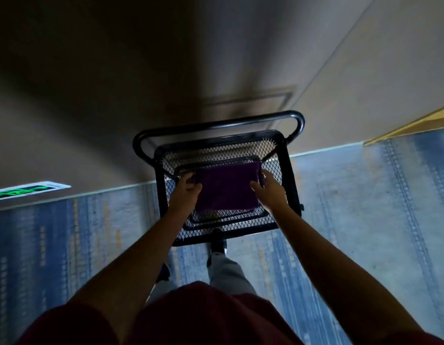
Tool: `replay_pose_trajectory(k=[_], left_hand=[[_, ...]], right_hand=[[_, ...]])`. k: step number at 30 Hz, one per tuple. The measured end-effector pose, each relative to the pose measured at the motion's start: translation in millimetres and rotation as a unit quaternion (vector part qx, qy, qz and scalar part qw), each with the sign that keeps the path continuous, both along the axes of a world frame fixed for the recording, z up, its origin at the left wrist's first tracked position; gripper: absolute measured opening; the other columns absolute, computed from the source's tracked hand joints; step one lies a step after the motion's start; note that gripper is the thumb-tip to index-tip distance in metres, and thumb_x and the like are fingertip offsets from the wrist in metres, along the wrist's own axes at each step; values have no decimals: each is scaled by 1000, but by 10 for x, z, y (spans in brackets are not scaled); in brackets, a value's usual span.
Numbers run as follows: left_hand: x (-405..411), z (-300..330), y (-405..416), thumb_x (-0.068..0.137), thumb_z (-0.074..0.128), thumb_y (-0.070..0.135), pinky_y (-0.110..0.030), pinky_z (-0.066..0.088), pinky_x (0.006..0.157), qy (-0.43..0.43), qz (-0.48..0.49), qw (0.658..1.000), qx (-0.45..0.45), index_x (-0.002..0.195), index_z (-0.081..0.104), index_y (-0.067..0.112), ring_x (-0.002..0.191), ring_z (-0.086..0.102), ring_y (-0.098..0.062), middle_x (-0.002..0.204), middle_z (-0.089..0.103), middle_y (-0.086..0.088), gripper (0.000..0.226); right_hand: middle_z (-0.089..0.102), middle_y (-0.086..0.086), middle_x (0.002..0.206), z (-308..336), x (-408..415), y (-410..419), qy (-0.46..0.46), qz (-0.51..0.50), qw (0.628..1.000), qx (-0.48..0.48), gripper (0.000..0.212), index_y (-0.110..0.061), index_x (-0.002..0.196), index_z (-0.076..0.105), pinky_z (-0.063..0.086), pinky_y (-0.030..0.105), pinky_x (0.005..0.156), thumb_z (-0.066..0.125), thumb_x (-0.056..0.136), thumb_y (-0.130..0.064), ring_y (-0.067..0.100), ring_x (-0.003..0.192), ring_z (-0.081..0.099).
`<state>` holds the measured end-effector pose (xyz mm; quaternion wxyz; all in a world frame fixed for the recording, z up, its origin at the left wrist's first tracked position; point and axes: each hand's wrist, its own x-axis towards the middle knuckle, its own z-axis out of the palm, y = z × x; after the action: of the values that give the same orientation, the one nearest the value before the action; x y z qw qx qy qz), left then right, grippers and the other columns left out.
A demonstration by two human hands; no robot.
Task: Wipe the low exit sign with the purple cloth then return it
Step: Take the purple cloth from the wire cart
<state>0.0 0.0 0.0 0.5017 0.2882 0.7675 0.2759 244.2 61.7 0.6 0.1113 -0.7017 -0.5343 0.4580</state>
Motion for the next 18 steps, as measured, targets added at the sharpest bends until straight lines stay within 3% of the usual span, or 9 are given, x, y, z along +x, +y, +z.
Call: replay_pose_trajectory(k=[4, 7, 9, 14, 18], left_hand=[[64, -116, -17, 98, 66, 36, -32, 51, 89, -23, 6, 999, -47, 153, 43, 22, 120, 64, -27, 137, 64, -12, 61], [107, -167, 28, 94, 71, 37, -44, 56, 98, -35, 32, 997, -62, 150, 46, 20, 117, 67, -31, 134, 66, -15, 63], [136, -190, 68, 92, 73, 34, -39, 58, 92, -12, 37, 998, -56, 147, 47, 18, 113, 69, -29, 130, 69, -14, 63], [233, -185, 105, 94, 71, 20, -12, 53, 55, -5, 5, 999, -43, 154, 37, 30, 103, 67, -22, 142, 59, -9, 69], [212, -84, 125, 98, 64, 12, -26, 59, 68, 44, 8, 999, 8, 150, 44, 35, 103, 67, -22, 146, 57, -10, 60]], right_hand=[[70, 9, 135, -83, -65, -52, -30, 0, 999, 28, 56, -16, 146, 56, 44, 29, 86, 74, 93, -23, 20, 112, 66], [71, 7, 130, -146, -104, -104, -34, -44, 997, 54, 56, -18, 142, 59, 47, 31, 86, 76, 89, -23, 16, 109, 64], [72, 6, 127, -174, -113, -135, -52, -50, 995, 63, 56, -22, 142, 58, 54, 36, 86, 76, 88, -25, 24, 111, 69], [72, 4, 131, -218, -168, -192, -23, -28, 999, -13, 76, -35, 156, 36, 63, 39, 81, 76, 92, -30, 22, 96, 73], [67, 7, 139, -275, -187, -164, 18, -15, 998, -66, 69, -22, 153, 44, 58, 36, 85, 78, 92, -23, 27, 113, 71]])
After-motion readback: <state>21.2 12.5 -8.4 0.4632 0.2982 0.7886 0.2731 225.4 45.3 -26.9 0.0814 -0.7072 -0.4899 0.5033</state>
